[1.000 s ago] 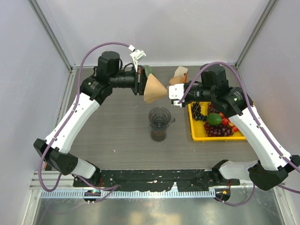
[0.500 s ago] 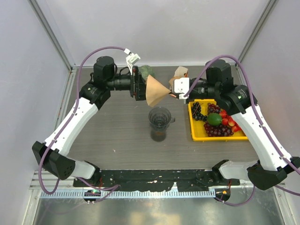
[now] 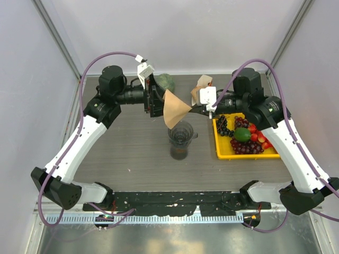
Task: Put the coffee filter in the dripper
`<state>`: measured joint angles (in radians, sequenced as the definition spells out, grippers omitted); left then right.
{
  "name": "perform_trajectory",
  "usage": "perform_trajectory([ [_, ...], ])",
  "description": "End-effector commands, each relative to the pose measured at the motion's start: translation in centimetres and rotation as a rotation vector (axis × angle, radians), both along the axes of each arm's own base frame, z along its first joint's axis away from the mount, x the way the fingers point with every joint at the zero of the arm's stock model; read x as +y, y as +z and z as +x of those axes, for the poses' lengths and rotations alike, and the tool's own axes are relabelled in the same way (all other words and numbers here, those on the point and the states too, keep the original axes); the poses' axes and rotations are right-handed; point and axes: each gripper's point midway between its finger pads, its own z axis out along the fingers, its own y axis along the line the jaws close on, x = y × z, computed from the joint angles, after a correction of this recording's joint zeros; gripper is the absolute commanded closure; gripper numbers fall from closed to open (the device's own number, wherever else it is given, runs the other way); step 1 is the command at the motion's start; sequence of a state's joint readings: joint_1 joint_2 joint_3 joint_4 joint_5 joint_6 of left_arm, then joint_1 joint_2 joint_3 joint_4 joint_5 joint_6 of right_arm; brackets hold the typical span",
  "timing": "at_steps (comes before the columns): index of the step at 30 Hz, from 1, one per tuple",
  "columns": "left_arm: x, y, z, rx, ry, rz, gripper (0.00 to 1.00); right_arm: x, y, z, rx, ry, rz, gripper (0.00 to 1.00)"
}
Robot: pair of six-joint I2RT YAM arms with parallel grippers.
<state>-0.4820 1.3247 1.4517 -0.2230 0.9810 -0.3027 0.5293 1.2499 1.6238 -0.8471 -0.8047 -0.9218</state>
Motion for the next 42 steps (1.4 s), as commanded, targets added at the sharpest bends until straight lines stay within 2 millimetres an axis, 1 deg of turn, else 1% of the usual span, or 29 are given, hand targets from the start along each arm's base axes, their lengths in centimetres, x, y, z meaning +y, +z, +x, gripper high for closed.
perform_trajectory([
  [1,0.2,1.1,-0.4,-0.086,-0.033,-0.003,0.32,0.1,1.2,-1.6,0.034,0.033,0.049,0.95],
  [3,0.1,0.8,-0.4,-0.054,-0.037,0.006,0.36,0.1,1.3,-1.5,0.032,0.027,0.053,0.95],
  [5,0.0,0.6,-0.4,-0.019,-0.036,0.01,0.34,0.0,1.2,-1.3,0.03,0.013,0.055,0.95],
  [6,0.0,0.6,-0.6,-0.006,-0.043,0.008,0.37,0.0,1.2,-1.4,0.03,0.015,0.055,0.94],
  [7,0.0,0.6,-0.6,0.008,-0.047,0.004,0.45,0.0,1.1,-1.5,0.032,0.017,0.057,0.93],
  [8,-0.1,0.8,-0.6,0.02,-0.047,-0.004,0.56,0.0,1.1,-1.5,0.035,0.016,0.059,0.89],
  [9,-0.2,1.0,-0.6,0.039,-0.048,-0.016,0.71,0.0,1.0,-1.5,0.043,0.013,0.06,0.84],
  [10,-0.3,1.1,-0.7,0.059,-0.05,-0.024,0.85,0.0,1.1,-1.3,0.047,0.003,0.067,0.69],
  [11,-0.4,1.4,-0.4,0.082,-0.037,-0.032,1.0,0.1,1.2,-1.2,0.055,-0.005,0.071,0.6],
  [12,-0.5,1.5,0.0,0.126,-0.009,-0.034,1.0,0.0,1.2,-0.7,0.065,-0.036,0.077,0.49],
  [14,-0.3,2.0,1.3,0.19,0.065,-0.057,1.0,-0.2,1.4,0.6,0.079,-0.108,0.095,0.38],
  [15,0.1,2.4,2.2,0.238,0.132,-0.075,1.0,-0.7,1.6,1.5,0.081,-0.159,0.103,0.28],
  [16,0.7,2.5,3.7,0.253,0.22,-0.094,1.0,-0.8,2.2,2.4,0.118,-0.221,0.151,0.26],
  [17,1.4,3.1,5.1,0.281,0.306,-0.133,1.0,-1.8,2.6,3.7,0.126,-0.307,0.178,0.23],
  [18,2.2,3.4,6.2,0.292,0.386,-0.16,1.0,-1.9,3.3,4.6,0.195,-0.376,0.257,0.22],
  [19,3.2,3.5,7.7,0.321,0.494,-0.183,1.0,-2.9,3.7,5.5,0.214,-0.451,0.299,0.17],
  [20,4.2,3.6,9.1,0.342,0.606,-0.203,1.0,-3.0,4.1,6.1,0.273,-0.499,0.369,0.17],
  [21,4.9,4.1,10.0,0.35,0.677,-0.224,1.0,-3.7,4.7,6.5,0.271,-0.56,0.419,0.16],
  [22,5.5,4.5,10.9,0.37,0.74,-0.253,1.0,-3.7,4.5,6.7,0.3,-0.577,0.464,0.16],
  [23,5.8,4.7,11.6,0.404,0.784,-0.267,1.0,-4.2,6.1,7.0,0.261,-0.604,0.532,0.16],
  [24,6.3,5.6,12.2,0.43,0.834,-0.284,1.0,-4.3,5.4,7.3,0.31,-0.631,0.566,0.15],
  [25,6.5,6.0,12.7,0.463,0.87,-0.292,1.0,-4.3,5.8,7.6,0.338,-0.654,0.613,0.14],
  [26,6.4,5.7,13.2,0.492,0.897,-0.282,1.0,-4.2,6.0,7.8,0.346,-0.66,0.628,0.14],
  [29,6.2,5.8,14.0,0.492,0.95,-0.309,1.0,-3.3,7.3,8.8,0.427,-0.662,0.724,0.14],
  [33,5.7,5.3,14.2,0.508,0.981,-0.317,1.0,-1.7,8.7,8.8,0.452,-0.633,0.804,0.14],
  [34,5.4,5.2,14.1,0.514,0.975,-0.313,1.0,-1.3,8.7,8.8,0.458,-0.644,0.813,0.13],
  [37,5.7,5.1,14.3,0.518,1.014,-0.328,1.0,-0.3,10.0,8.6,0.444,-0.64,0.86,0.12],
  [40,5.8,4.9,14.1,0.531,1.012,-0.334,1.0,0.9,10.0,8.7,0.431,-0.655,0.849,0.1],
  [42,5.7,4.8,14.0,0.535,1.01,-0.333,1.0,1.0,9.8,9.1,0.4,-0.697,0.848,0.1],
])
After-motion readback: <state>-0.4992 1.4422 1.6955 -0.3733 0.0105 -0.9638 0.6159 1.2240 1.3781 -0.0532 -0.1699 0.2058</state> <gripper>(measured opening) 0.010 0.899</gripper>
